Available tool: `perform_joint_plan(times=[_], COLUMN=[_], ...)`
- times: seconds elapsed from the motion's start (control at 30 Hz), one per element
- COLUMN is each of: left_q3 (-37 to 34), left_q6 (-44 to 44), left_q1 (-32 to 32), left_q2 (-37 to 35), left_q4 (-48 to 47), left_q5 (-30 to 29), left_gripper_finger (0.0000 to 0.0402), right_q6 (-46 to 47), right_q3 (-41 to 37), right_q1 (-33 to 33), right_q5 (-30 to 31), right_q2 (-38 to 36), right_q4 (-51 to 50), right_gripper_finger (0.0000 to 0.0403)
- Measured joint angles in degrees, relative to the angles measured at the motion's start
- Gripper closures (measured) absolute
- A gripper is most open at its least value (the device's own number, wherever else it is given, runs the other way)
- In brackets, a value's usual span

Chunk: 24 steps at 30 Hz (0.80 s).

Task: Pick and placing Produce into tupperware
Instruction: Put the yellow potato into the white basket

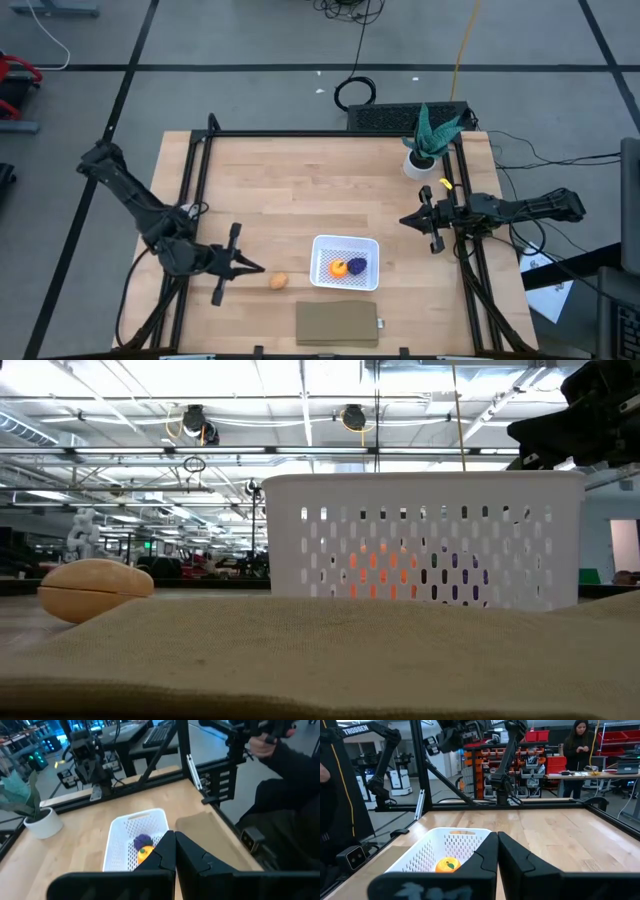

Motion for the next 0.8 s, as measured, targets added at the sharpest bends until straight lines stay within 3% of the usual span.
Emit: perform_joint_plan(times=[0.27,0.53,0.8], left_q3=[8.87,20.38,28.04], left_q6=[-1.50,-10.87,-12.92], left_q1=[0.63,3.11,4.82], left_q2=[2.01,7.18,12.96], left_q4=[-6.93,-23.21,-34.61], left_q5=[-0.15,-3.05,-2.91], left_gripper_finger=[0.0401,0.0401,0.0401], right_q6=[0.02,0.02,0.24], right_q3=[0.02,0.00,0.02], right_q1=[0.01,-0.01,0.00], right_q5=[0.01,-0.01,-0.01], right_q2=[0.01,0.01,0.00], right_q4=[0.00,0.02,0.02], right_gripper_finger=[0.0403,0.0403,0.0403])
